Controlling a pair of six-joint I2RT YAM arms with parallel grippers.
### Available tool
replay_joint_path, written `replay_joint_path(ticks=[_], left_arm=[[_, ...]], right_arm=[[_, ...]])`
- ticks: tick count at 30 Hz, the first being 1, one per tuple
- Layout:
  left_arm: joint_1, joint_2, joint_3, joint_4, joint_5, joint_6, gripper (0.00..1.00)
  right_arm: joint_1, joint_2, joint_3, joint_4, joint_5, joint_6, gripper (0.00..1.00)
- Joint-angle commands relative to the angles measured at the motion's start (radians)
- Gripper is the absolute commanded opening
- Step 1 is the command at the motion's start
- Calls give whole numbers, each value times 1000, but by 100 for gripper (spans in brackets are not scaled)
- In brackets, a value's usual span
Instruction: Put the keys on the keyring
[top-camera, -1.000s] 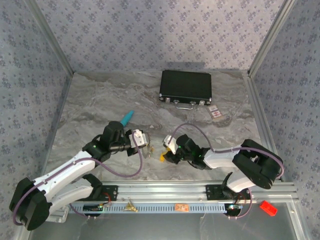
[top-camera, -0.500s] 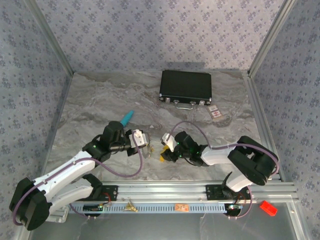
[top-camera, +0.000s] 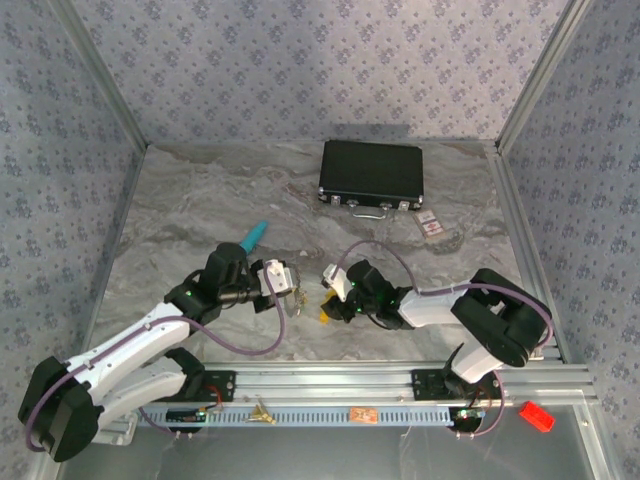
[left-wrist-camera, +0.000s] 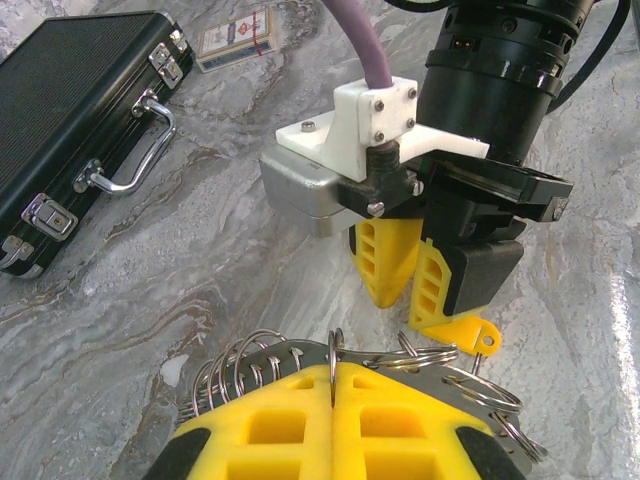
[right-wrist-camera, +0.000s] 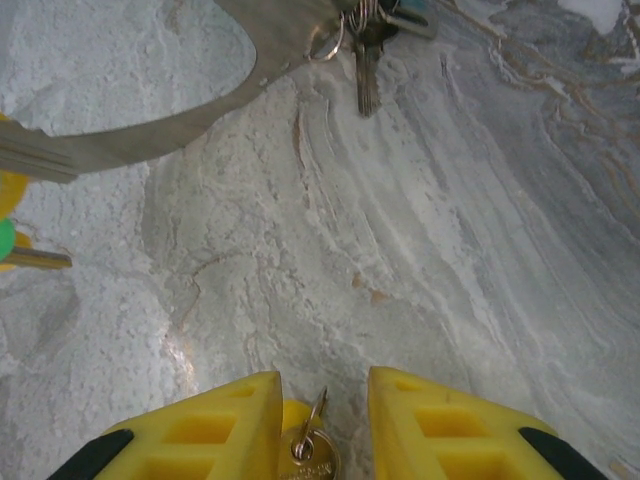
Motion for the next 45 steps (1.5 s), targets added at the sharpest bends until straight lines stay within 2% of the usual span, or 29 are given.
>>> replay_joint_path(ticks=[1,21,31,35,41,45], left_arm=[[4,-15,-12,-27,19,2,0],[7,-18,-12,-31,19,5,0],[9,-19,-12,-32,20,6,0],[9,-23,-13,-34,19,7,0],[11,-23,-13,-35,16,7,0],[10,-26,-10,-39,11,-2,0]], right_arm=[[3,-8,22,-55,22,24,30],[6,19,48,-64,6,20,18],[7,11,42,-76,5,24,19],[8,9,39,-75,-1,23,15],[7,-4,37,-75,-14,19,0],[9,-44,34,-88,-23,18,0]])
